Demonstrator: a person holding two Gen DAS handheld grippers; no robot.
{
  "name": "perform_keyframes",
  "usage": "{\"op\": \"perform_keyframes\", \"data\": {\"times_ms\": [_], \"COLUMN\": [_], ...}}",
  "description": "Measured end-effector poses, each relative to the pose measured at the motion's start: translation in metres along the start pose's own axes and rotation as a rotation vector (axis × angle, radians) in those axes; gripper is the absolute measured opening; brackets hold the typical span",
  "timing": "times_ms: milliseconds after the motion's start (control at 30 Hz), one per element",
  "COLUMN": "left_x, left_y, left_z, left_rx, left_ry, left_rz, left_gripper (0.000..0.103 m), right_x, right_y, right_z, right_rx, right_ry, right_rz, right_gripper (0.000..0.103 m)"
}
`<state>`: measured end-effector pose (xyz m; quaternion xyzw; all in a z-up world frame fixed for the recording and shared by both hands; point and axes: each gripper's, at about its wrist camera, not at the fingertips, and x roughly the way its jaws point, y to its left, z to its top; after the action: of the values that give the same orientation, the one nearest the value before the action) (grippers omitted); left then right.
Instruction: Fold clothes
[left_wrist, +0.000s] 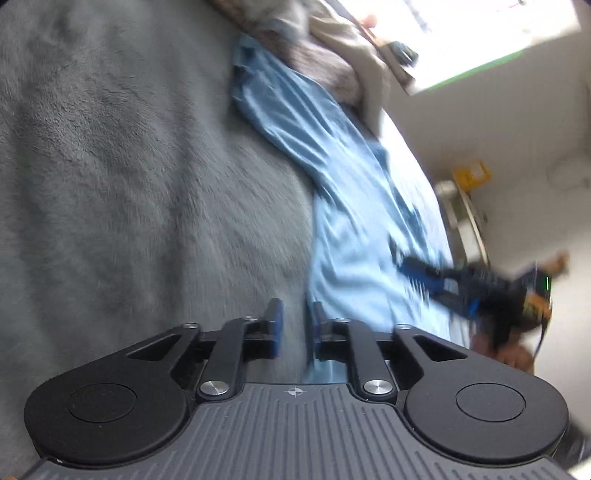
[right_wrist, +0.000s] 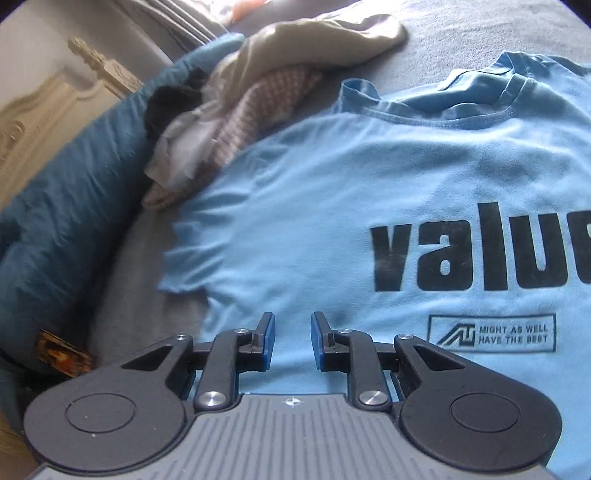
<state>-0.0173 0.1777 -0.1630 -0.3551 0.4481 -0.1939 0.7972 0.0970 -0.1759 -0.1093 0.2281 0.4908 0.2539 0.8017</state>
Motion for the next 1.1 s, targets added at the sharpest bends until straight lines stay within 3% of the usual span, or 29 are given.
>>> {"op": "perform_keyframes", "data": {"times_ms": [167,267,300,333,367,500,600,700,733,900,1100], "left_x": [-0.004,-0.006,-0.007,-0.009,-0.010,-0.017,-0.013,-0.018,-0.018,-0.019,-0.023], "left_y": [-0.016,-0.021,-0.022,-0.023,-0.023,-0.022,-0.020,-0.018,-0.019,-0.021,-0.019], "left_z": [-0.036,-0.053,-0.056,-0.058,-0.060,-0.066,-0.063,-0.069,-0.071,-0.074,-0.080], "left_rx": [0.150,0.191,0.196,0.200,0.201,0.175,0.146,0.129,0.141,0.165,0.177], "left_ry": [0.141,0.159,0.159,0.162,0.164,0.182,0.235,0.271,0.283,0.329,0.428], "left_rz": [0.045,0.077,0.084,0.097,0.106,0.086,0.106,0.081,0.076,0.078,0.071], "left_gripper": [0.020,0.020,0.019,0.003,0.000,0.000,0.006,0.029,0.032,0.032,0.029], "right_x": [-0.053,-0.089,-0.100,-0.111,-0.120,-0.157,-0.183,-0.205,-0.212,-0.242,-0.272], "right_y": [-0.016,-0.040,-0.049,-0.058,-0.067,-0.104,-0.121,-0.133,-0.137,-0.154,-0.182], "right_z": [-0.023,-0.048,-0.056,-0.064,-0.072,-0.095,-0.104,-0.110,-0.112,-0.123,-0.153], "right_rx": [0.086,0.175,0.205,0.235,0.265,0.409,0.436,0.454,0.460,0.450,0.455], "right_ry": [-0.094,-0.169,-0.193,-0.216,-0.238,-0.334,-0.397,-0.447,-0.461,-0.492,-0.430], "right_rz": [0.071,0.078,0.070,0.060,0.048,0.020,-0.010,-0.038,-0.047,-0.146,-0.327], "right_gripper": [0.023,0.023,0.023,0.023,0.023,0.023,0.023,0.023,0.023,0.023,0.023]}}
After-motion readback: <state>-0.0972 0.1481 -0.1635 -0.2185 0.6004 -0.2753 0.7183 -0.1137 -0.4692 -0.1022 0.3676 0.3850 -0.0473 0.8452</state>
